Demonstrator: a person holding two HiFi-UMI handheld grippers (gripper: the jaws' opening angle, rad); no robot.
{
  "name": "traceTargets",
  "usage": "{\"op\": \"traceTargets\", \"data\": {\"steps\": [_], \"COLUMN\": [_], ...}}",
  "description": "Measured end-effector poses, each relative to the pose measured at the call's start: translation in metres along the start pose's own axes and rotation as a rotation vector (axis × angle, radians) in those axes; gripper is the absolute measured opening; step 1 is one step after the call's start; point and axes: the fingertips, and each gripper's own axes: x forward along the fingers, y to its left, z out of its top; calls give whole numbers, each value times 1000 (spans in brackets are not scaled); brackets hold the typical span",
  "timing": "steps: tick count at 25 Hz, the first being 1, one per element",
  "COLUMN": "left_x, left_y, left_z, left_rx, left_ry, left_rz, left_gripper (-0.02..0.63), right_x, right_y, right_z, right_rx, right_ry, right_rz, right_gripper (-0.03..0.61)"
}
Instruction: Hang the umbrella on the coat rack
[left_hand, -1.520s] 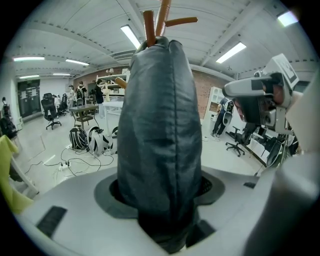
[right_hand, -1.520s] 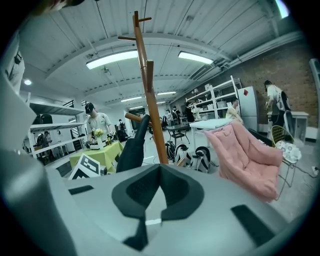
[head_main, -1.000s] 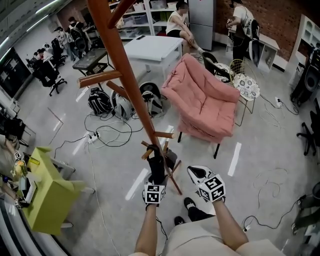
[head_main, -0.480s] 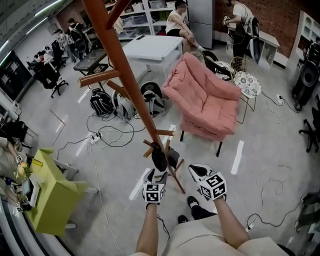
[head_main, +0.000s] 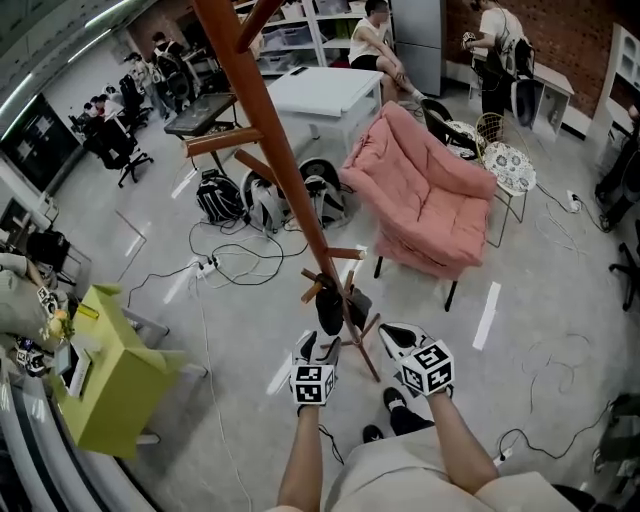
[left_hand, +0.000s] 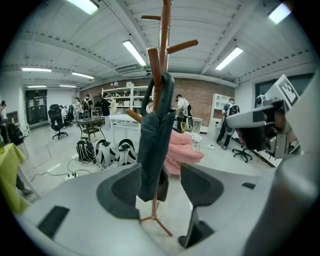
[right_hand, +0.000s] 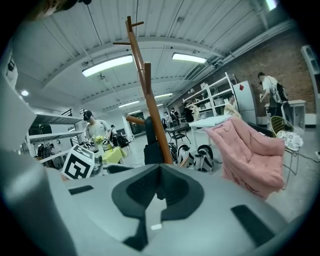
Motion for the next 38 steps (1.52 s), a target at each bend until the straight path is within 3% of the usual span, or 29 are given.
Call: {"op": "traceTargets", "data": {"steps": [11, 27, 38], "left_x": [-50, -100, -133], "left_y": [11, -6, -7], "left_z": [35, 35, 35], "left_rx": [-11, -196, -97], "left_ry": [-101, -190, -218], "left_rz": [62, 104, 118], "left_gripper": [252, 247, 243], "right_x": [0, -25, -27], "right_y": [25, 50, 54], "right_z": [-2, -23, -22], "right_rx": [32, 117, 87], "right_ry": [-31, -87, -98], "right_rz": [8, -8, -7], "right_gripper": [3, 3, 3]}}
